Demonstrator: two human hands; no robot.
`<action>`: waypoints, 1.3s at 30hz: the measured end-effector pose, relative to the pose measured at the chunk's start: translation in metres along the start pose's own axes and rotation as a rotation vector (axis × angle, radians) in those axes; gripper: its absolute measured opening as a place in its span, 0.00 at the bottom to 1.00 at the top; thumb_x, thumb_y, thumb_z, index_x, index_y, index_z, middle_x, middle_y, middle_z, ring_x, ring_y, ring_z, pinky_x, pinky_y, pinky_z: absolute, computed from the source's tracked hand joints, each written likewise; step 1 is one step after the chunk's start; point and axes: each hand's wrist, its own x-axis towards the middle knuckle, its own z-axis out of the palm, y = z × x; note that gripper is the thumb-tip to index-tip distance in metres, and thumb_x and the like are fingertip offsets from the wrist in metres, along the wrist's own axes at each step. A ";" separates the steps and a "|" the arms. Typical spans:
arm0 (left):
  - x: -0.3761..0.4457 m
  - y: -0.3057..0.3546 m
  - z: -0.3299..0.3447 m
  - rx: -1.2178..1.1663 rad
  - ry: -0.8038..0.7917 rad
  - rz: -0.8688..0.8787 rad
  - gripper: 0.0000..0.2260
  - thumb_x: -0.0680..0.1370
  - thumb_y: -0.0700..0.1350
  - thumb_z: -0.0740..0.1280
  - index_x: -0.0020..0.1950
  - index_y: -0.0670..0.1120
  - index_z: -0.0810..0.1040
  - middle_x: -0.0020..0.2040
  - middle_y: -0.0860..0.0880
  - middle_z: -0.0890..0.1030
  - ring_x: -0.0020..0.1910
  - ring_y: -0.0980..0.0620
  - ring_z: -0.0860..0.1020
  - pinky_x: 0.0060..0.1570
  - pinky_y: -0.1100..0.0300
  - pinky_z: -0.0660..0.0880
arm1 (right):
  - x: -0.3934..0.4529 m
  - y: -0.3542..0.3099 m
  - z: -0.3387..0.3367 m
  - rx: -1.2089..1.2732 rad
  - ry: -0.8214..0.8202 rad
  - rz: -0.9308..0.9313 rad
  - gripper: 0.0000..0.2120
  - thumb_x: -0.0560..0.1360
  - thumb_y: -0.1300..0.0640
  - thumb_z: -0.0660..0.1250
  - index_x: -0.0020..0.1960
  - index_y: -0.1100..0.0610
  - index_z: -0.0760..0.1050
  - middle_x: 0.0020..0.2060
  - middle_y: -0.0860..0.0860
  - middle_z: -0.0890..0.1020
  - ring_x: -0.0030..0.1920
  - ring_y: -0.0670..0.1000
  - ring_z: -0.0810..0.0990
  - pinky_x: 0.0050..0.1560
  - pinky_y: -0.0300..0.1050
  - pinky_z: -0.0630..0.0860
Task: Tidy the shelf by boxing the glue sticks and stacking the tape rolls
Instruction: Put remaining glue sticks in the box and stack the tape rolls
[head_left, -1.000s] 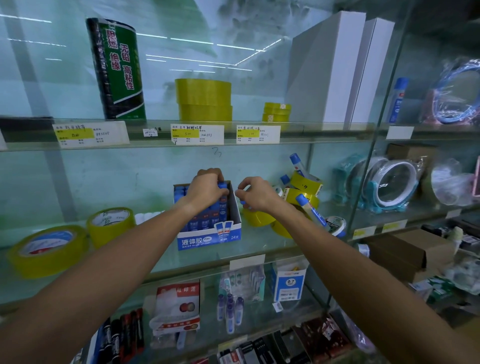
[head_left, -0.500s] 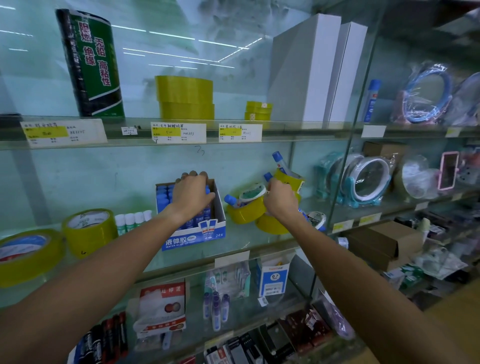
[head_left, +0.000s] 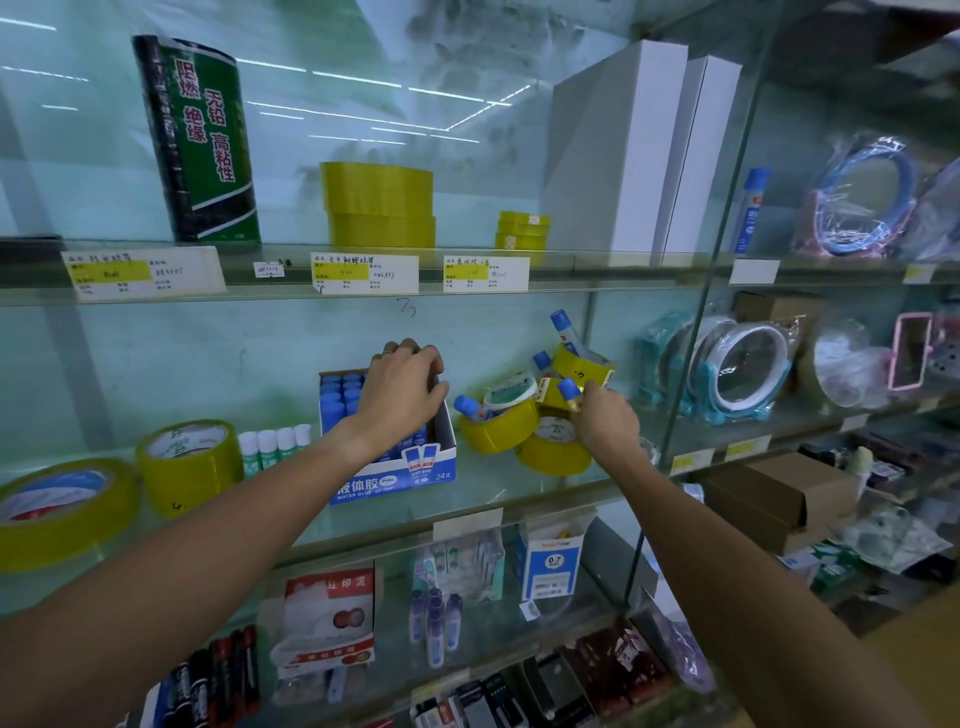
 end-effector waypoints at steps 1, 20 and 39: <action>0.001 0.003 -0.001 -0.023 -0.007 -0.003 0.09 0.76 0.49 0.67 0.53 0.47 0.78 0.49 0.46 0.79 0.52 0.45 0.74 0.51 0.51 0.72 | 0.000 -0.004 -0.002 0.014 0.037 -0.030 0.07 0.77 0.58 0.62 0.54 0.59 0.73 0.49 0.59 0.81 0.50 0.62 0.79 0.44 0.50 0.73; 0.043 0.026 -0.036 -0.382 -0.141 -0.042 0.08 0.73 0.47 0.72 0.50 0.45 0.81 0.36 0.52 0.78 0.34 0.56 0.75 0.35 0.65 0.67 | -0.036 -0.111 -0.016 0.556 0.012 -0.277 0.16 0.70 0.48 0.74 0.50 0.55 0.73 0.42 0.53 0.83 0.41 0.53 0.81 0.41 0.54 0.81; 0.012 -0.015 -0.019 -0.142 -0.217 -0.096 0.09 0.71 0.45 0.73 0.49 0.45 0.79 0.43 0.49 0.82 0.45 0.49 0.76 0.47 0.51 0.77 | -0.043 -0.136 0.007 0.566 -0.383 -0.286 0.08 0.73 0.62 0.66 0.50 0.61 0.80 0.44 0.60 0.84 0.44 0.58 0.84 0.47 0.56 0.82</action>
